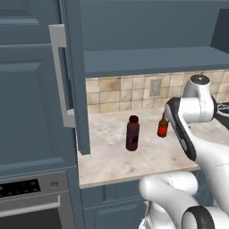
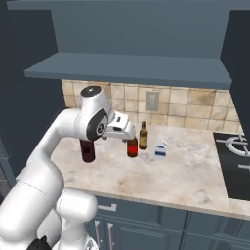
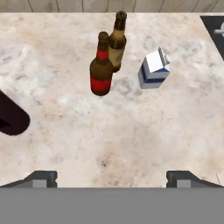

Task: Sort all alcoholic drinks to one cabinet, and non-alcoholic drinks to the other.

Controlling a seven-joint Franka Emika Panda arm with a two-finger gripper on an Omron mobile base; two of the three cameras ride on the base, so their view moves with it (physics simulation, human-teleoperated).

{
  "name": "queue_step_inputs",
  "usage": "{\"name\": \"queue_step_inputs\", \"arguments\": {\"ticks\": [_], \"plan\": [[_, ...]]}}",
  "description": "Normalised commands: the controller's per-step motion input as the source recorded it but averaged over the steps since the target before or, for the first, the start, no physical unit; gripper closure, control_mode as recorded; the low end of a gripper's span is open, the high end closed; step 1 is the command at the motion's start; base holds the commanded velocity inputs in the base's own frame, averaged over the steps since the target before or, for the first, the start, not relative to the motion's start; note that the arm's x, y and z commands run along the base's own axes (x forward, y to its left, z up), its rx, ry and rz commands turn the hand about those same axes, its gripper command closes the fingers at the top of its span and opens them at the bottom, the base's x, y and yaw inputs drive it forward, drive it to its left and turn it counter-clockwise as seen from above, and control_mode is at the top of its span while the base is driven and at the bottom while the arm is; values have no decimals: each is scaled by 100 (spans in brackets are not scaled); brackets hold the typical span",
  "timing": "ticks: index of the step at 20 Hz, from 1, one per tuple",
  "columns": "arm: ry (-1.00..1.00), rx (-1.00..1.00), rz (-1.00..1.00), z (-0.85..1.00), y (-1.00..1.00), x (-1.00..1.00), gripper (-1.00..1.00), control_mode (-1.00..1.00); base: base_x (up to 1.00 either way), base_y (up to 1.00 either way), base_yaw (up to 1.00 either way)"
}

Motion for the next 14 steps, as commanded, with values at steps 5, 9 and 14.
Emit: {"name": "queue_step_inputs", "arguments": {"ticks": [5, 9, 14], "plan": [[0, 0, 1, -21, 0, 41, -100, -100, 0, 0, 0], [0, 0, 0, -26, 0, 27, -100, -100, 0, 0, 0], [-2, 0, 0, -32, -3, 16, -100, -100, 0, 0, 0]]}}
